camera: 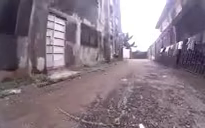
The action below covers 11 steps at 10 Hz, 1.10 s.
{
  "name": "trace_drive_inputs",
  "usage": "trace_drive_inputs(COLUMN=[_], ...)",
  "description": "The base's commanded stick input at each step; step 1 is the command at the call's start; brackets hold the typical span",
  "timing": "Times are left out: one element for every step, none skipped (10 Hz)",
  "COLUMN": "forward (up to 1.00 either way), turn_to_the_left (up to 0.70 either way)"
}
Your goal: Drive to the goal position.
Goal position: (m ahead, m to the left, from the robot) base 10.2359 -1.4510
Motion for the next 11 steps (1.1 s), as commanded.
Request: trace_drive_inputs(forward=[0.70,0.70,0.70,0.70,0.70,0.70,0.70,0.70,0.70,0.70,0.70], turn_to_the_left=[-0.07,-0.29,-0.35,-0.35,-0.35,-0.35,-0.35,-0.19,-0.01,-0.11,-0.21])
